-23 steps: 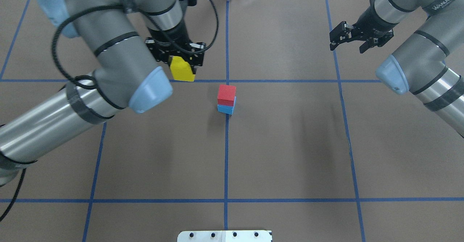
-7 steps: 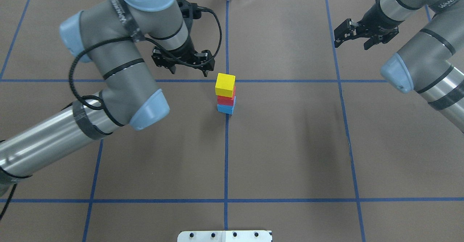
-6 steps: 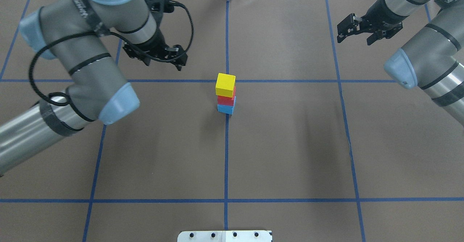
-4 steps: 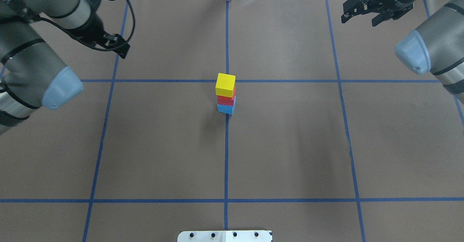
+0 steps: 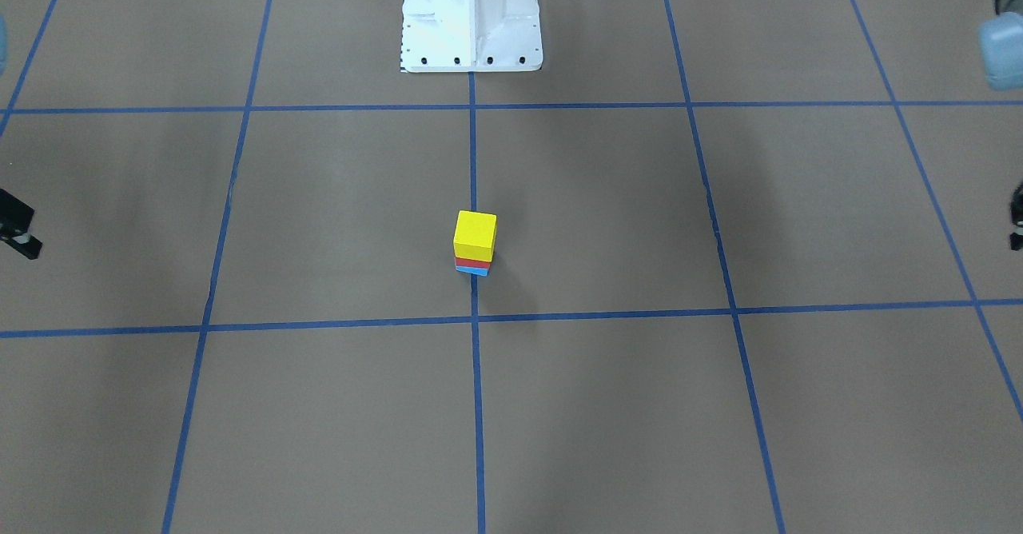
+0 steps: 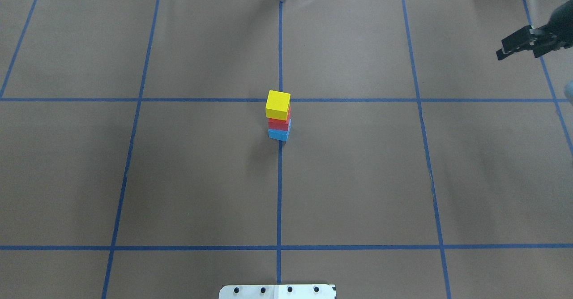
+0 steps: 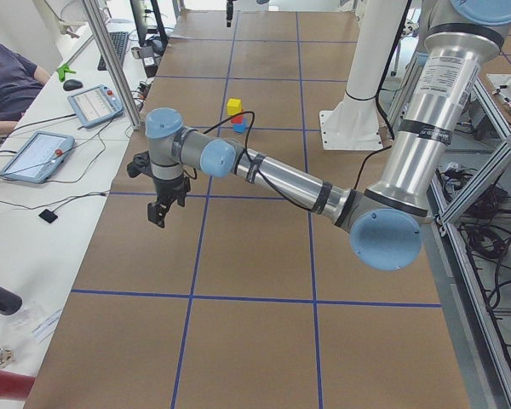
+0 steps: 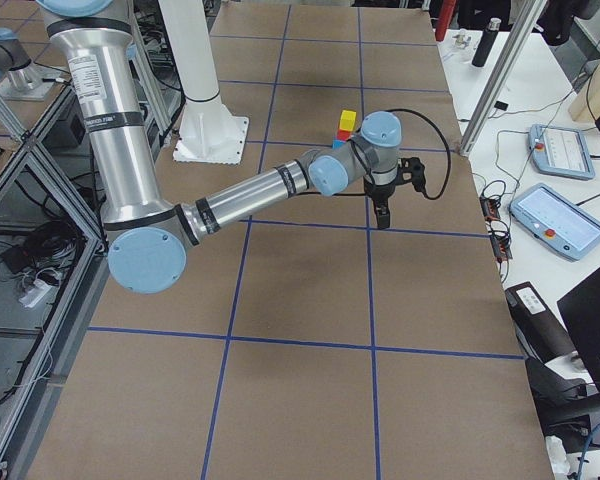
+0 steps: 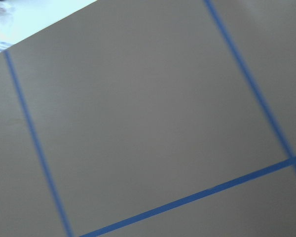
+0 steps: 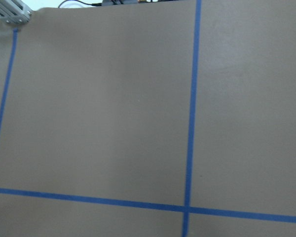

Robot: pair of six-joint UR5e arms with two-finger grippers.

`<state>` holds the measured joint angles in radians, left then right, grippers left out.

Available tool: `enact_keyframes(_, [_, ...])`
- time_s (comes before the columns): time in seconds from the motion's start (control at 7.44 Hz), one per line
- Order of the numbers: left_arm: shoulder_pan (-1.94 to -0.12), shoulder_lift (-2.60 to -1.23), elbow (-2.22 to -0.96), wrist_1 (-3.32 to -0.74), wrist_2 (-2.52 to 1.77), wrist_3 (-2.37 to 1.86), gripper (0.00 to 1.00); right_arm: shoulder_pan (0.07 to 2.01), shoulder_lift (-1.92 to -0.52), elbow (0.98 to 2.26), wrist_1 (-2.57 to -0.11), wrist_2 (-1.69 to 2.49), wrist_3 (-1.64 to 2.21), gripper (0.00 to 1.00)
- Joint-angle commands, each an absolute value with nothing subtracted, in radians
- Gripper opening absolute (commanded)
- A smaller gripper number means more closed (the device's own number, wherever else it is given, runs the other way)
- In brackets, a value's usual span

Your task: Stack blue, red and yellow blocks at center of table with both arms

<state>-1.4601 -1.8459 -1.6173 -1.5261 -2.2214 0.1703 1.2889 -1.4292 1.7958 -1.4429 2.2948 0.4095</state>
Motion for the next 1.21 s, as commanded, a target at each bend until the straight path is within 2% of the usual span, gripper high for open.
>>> enact_keyframes(0.0, [-1.629, -1.723, -1.560, -1.546, -2.366, 0.390, 1.00, 1.431, -1.648, 1.792, -1.443, 2.328, 0.240, 0.99])
enact_keyframes(0.13, [-1.629, -1.673, -1.545, -1.595, -2.371, 0.388, 1.00, 1.530, -1.698, 1.778, -1.447, 2.370, 0.179, 0.99])
enact_keyframes(0.4, [-1.623, -1.631, -1.487, -1.662, -2.358, 0.379, 1.00, 1.575, -1.762, 1.772, -1.443, 2.379, 0.118, 0.99])
enact_keyframes(0.67, [-1.621, -1.628, -1.528, -1.664, -2.365, 0.191, 1.00, 1.592, -1.769, 1.770, -1.466, 2.379, 0.118, 0.99])
enact_keyframes(1.07, [-1.597, -1.615, -1.577, -1.663, -2.361, 0.134, 1.00, 1.631, -1.762, 1.772, -1.561, 2.381, 0.091, 0.99])
